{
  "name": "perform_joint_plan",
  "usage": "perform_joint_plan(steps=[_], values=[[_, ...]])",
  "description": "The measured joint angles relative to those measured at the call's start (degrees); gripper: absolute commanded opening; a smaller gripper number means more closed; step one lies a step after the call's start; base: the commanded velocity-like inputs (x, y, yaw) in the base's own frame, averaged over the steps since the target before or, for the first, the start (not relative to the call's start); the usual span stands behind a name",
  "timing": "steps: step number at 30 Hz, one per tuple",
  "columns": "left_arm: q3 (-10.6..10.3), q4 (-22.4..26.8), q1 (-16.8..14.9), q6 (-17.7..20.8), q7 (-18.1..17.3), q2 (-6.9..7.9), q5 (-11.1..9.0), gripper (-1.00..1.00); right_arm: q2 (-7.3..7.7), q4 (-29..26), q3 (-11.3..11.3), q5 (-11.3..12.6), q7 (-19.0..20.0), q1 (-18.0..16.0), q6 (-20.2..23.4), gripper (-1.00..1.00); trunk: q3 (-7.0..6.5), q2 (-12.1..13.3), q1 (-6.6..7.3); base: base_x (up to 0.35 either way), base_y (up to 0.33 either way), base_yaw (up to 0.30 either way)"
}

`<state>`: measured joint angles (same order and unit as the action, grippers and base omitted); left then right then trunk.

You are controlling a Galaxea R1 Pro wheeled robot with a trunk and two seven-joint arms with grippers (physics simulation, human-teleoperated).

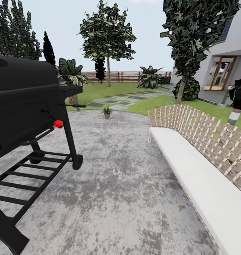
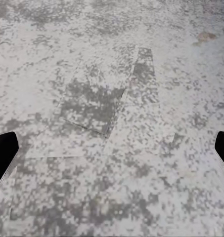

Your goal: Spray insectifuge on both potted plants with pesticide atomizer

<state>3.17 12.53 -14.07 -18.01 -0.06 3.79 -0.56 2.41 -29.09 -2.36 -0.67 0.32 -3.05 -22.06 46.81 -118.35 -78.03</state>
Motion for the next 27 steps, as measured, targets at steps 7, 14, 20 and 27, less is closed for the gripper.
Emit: perform_joint_plan(steps=[7,14,20,27], values=[[0.0,0.0,0.0,-0.1,0.0,0.08,0.0,1.00,-0.19,0.1,-0.2,0.2,-0.1,0.0,0.0,1.00,0.00,0.0,0.00,0.337,0.000,0.000],[0.0,0.0,0.0,-0.1,0.0,0.09,-0.1,1.00,-0.20,0.1,-0.1,0.2,0.0,0.0,0.0,1.00,0.00,0.0,0.00,0.337,0.000,0.000],[0.0,0.0,0.0,-0.1,0.0,0.09,-0.2,1.00,-0.20,0.1,-0.1,0.1,-0.1,0.0,0.0,1.00,0.00,0.0,0.00,0.337,0.000,0.000],[0.1,0.0,0.0,-0.1,0.0,0.09,-0.5,1.00,-0.20,0.1,0.0,0.1,-0.1,0.0,0.0,1.00,0.00,0.0,0.00,0.337,0.000,0.000]])
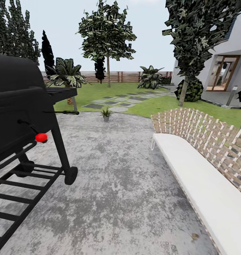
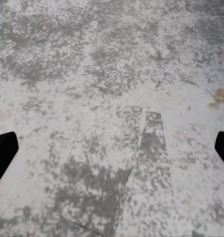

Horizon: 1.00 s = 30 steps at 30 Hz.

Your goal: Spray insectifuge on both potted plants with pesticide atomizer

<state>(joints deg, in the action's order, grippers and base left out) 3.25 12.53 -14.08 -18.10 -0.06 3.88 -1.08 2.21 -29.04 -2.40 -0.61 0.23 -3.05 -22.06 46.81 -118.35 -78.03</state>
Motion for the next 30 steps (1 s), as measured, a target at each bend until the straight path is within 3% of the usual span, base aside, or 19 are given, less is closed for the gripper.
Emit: perform_joint_plan(steps=[30], values=[[0.0,0.0,0.0,0.0,0.0,0.00,0.1,1.00,0.00,0.0,0.0,0.0,-0.1,0.0,0.0,1.00,0.00,0.0,0.00,0.337,0.000,0.000]])
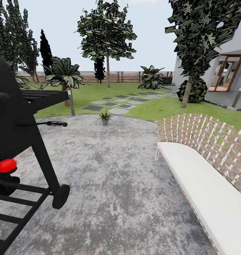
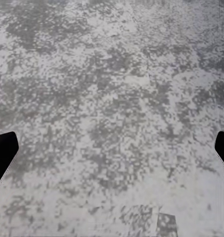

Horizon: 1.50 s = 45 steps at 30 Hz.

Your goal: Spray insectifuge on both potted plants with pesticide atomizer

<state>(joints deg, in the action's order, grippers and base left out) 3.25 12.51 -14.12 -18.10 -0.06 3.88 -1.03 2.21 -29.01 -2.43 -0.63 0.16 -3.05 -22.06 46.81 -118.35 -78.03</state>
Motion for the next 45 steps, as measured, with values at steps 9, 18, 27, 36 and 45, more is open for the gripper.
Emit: perform_joint_plan(steps=[9,18,27,36,45], values=[[0.0,0.0,0.0,0.0,0.0,0.00,0.1,1.00,0.00,0.0,0.0,0.0,0.0,0.0,0.0,1.00,0.00,0.0,0.00,0.337,0.000,-0.039],[0.0,0.0,0.0,0.0,0.0,0.00,0.1,1.00,0.00,0.0,0.0,0.1,0.0,0.0,0.0,1.00,0.00,0.0,0.00,0.337,0.000,-0.189],[0.0,0.0,0.0,0.0,0.0,0.00,0.1,1.00,0.00,0.0,0.1,-0.1,0.1,0.0,0.0,1.00,0.00,0.0,0.00,0.337,0.000,-0.010],[0.0,0.0,0.0,-0.9,0.0,0.00,0.1,1.00,0.00,2.7,0.1,0.0,0.0,0.0,0.0,1.00,0.00,0.0,0.00,0.337,0.000,0.000],[0.0,0.0,0.0,-1.1,0.0,0.00,0.2,1.00,-0.06,3.7,0.0,0.1,0.2,0.0,0.0,1.00,0.00,0.0,0.00,0.337,0.000,0.000]])
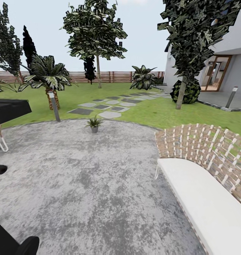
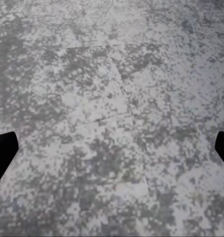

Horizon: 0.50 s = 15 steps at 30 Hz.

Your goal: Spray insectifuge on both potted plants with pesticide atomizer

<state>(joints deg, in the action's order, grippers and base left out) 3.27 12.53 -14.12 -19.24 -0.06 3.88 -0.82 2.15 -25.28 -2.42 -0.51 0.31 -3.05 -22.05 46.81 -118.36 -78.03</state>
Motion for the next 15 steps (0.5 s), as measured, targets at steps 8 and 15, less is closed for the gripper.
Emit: perform_joint_plan(steps=[8,15], values=[[0.0,0.0,0.0,0.0,0.0,0.00,-0.1,1.00,-0.03,0.1,0.0,0.0,0.0,0.0,0.0,1.00,0.00,0.0,0.00,0.337,0.000,0.000],[0.0,0.0,0.0,0.0,0.0,0.00,-0.1,1.00,-0.03,0.1,0.0,0.0,0.0,0.0,0.0,1.00,0.00,0.0,0.00,0.337,0.000,0.000]])
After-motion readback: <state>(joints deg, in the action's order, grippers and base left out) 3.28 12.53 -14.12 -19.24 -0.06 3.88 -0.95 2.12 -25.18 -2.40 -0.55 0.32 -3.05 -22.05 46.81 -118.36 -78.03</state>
